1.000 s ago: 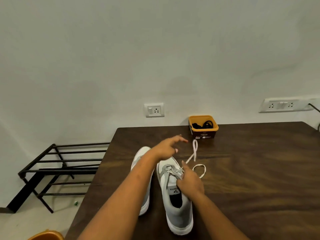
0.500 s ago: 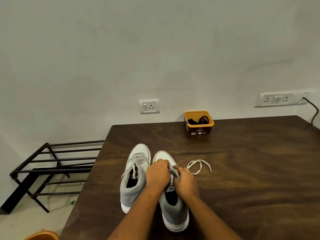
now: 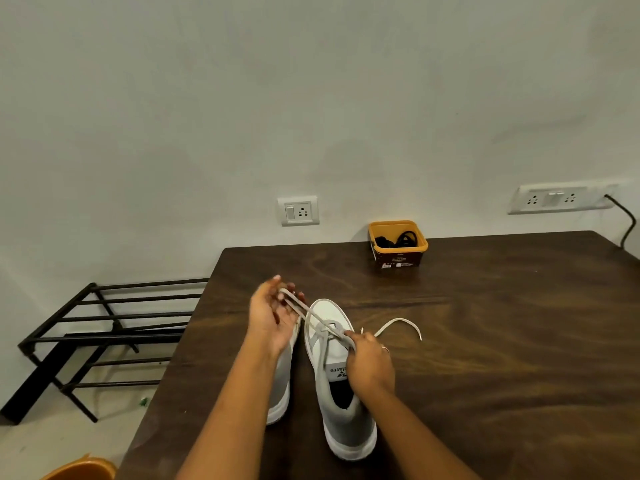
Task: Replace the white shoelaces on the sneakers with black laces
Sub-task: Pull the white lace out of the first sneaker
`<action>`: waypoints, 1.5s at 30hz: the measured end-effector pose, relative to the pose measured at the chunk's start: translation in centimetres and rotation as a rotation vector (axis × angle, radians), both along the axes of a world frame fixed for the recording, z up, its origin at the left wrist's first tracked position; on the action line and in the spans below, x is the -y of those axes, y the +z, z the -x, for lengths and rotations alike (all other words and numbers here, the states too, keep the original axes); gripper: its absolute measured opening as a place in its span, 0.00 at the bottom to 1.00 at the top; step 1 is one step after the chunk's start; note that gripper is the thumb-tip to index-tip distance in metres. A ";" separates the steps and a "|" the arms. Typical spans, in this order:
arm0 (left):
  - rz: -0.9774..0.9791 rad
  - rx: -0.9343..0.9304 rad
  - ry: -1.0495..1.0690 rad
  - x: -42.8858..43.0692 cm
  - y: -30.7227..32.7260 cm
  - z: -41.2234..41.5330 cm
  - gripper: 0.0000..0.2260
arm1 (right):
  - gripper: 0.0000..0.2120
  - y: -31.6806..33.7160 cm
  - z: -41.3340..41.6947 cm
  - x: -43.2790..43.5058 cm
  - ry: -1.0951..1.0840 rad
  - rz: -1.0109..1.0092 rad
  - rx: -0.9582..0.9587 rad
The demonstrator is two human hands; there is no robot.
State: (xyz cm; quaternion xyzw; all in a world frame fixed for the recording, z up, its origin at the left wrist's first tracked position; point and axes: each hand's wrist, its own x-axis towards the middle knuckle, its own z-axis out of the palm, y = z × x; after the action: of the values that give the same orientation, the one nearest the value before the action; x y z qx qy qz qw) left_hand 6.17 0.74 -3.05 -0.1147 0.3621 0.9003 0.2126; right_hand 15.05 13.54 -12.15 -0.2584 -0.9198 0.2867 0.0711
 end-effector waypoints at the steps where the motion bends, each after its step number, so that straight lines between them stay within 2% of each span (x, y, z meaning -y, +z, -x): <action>1: -0.069 -0.012 0.042 0.3 0.9 0.2 0.07 | 0.20 0.0 0.0 0.0 -0.002 -0.002 0.003; 5: -0.168 -0.102 0.092 0.8 2.5 0.6 0.07 | 0.20 0.1 -0.1 0.1 -0.003 0.004 0.016; 7: -0.114 -0.143 0.051 0.9 2.2 0.3 0.07 | 0.20 0.1 -0.1 0.1 -0.005 0.001 0.027; 9: 0.032 -0.209 -0.035 0.6 1.4 0.0 0.09 | 0.20 0.3 -0.1 0.2 -0.001 -0.007 0.029; 10: 0.199 -0.281 -0.101 0.5 0.9 -0.2 0.10 | 0.20 0.4 -0.2 0.2 0.003 -0.006 0.030; 11: 0.456 -0.400 -0.188 0.4 0.3 -0.3 0.13 | 0.20 0.4 -0.2 0.2 0.006 0.000 0.030; 13: 1.113 -0.776 -0.488 -0.2 -1.3 -0.5 0.22 | 0.20 0.5 -0.2 0.2 0.008 0.008 0.036; 15: 1.615 -1.090 -0.779 -1.2 -2.8 -1.2 0.21 | 0.19 0.4 -0.1 0.2 0.010 0.008 0.044; 17: 1.913 -1.214 -0.794 -2.3 -3.4 -2.2 0.17 | 0.19 0.3 -0.2 0.3 0.018 0.002 0.052; 20: 2.083 -1.298 -0.597 -3.5 -3.5 -3.1 0.11 | 0.20 0.4 -0.2 0.3 0.026 0.001 0.061; 22: 2.069 -1.296 -0.567 -3.8 -3.5 -3.2 0.09 | 0.21 0.4 -0.2 0.2 0.024 0.002 0.058; 23: 1.997 -1.269 -0.561 -3.8 -3.6 -3.1 0.08 | 0.21 0.4 -0.3 0.2 0.021 0.002 0.056; 25: 1.675 -1.128 -0.484 -3.3 -3.4 -2.5 0.06 | 0.21 0.5 -0.3 0.1 0.013 -0.004 0.053; 28: 1.010 -0.748 -0.222 -1.5 -2.7 -1.7 0.13 | 0.21 0.5 -0.3 0.2 0.004 -0.011 0.040; 30: 0.771 -0.586 -0.116 -0.5 -2.2 -1.5 0.11 | 0.21 0.4 -0.2 0.3 0.001 -0.011 0.038; 34: 0.380 -0.359 -0.080 -0.8 -2.7 -2.2 0.13 | 0.21 0.3 -0.2 0.3 0.001 -0.027 0.050; 36: 0.339 -0.264 -0.002 -1.4 -3.5 -2.4 0.15 | 0.21 0.3 -0.2 0.3 0.003 -0.030 0.058; 37: 0.378 -0.237 0.032 -1.6 -3.9 -2.3 0.15 | 0.21 0.4 -0.2 0.3 0.004 -0.029 0.061; 41: 0.596 -0.258 0.101 -2.4 -5.0 -1.9 0.14 | 0.21 0.3 -0.2 0.3 0.012 -0.041 0.072; 45: 0.700 -0.274 0.196 -3.5 -5.1 -1.3 0.15 | 0.21 0.4 -0.2 0.3 0.004 -0.048 0.079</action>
State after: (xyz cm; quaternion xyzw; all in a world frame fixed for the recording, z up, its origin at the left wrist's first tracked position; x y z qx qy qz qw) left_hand 7.49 4.28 -8.11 -0.0933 0.6599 0.7451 0.0230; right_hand 15.23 13.24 -11.79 -0.2660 -0.9289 0.2544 0.0403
